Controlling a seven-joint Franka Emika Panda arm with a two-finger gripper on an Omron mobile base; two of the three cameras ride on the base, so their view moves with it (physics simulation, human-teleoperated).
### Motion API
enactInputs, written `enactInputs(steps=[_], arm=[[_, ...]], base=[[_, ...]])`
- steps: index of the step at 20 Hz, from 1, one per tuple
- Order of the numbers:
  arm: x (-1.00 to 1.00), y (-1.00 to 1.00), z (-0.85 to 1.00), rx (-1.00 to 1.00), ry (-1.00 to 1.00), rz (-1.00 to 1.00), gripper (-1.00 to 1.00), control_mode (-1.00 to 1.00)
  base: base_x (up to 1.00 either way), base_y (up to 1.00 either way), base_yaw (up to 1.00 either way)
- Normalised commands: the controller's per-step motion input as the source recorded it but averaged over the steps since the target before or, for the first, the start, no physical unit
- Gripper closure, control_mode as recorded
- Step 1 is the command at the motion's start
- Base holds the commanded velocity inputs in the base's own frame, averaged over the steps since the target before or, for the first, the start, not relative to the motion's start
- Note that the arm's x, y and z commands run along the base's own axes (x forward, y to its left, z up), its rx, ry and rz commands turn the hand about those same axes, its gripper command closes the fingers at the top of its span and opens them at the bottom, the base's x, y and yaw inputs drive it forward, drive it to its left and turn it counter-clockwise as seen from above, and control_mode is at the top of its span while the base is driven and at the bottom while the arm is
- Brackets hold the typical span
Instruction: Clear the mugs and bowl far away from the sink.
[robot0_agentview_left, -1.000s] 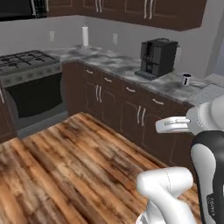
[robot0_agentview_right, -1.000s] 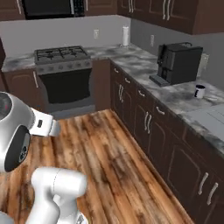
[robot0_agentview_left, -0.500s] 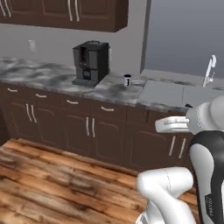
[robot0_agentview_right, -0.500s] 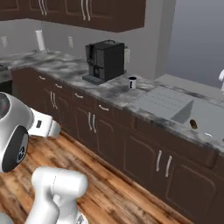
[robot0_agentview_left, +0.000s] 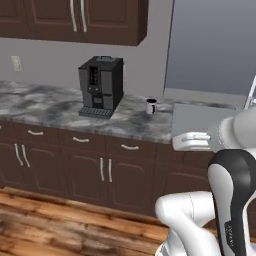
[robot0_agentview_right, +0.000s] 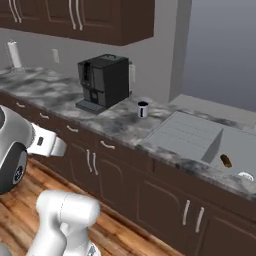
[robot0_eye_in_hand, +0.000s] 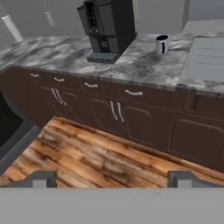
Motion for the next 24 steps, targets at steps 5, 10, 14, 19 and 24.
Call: enactInputs(steps=[5, 10, 14, 19, 24], arm=[[0.00, 0.00, 0.00, 0.00, 0.00, 0.00, -1.00, 1.00], [0.00, 0.00, 0.00, 0.00, 0.00, 0.00, -1.00, 1.00], [0.00, 0.00, 0.00, 0.00, 0.00, 0.00, -1.00, 1.00], [0.00, 0.00, 0.00, 0.00, 0.00, 0.00, -1.00, 1.00], [0.00, 0.00, 0.00, 0.00, 0.00, 0.00, -1.00, 1.00]], base=[[0.94, -0.18, 0.00], [0.86, -0.02, 0.00], [0.58, -0.01, -0.18], [0.30, 0.04, -0.11], [0.36, 0.17, -0.25]])
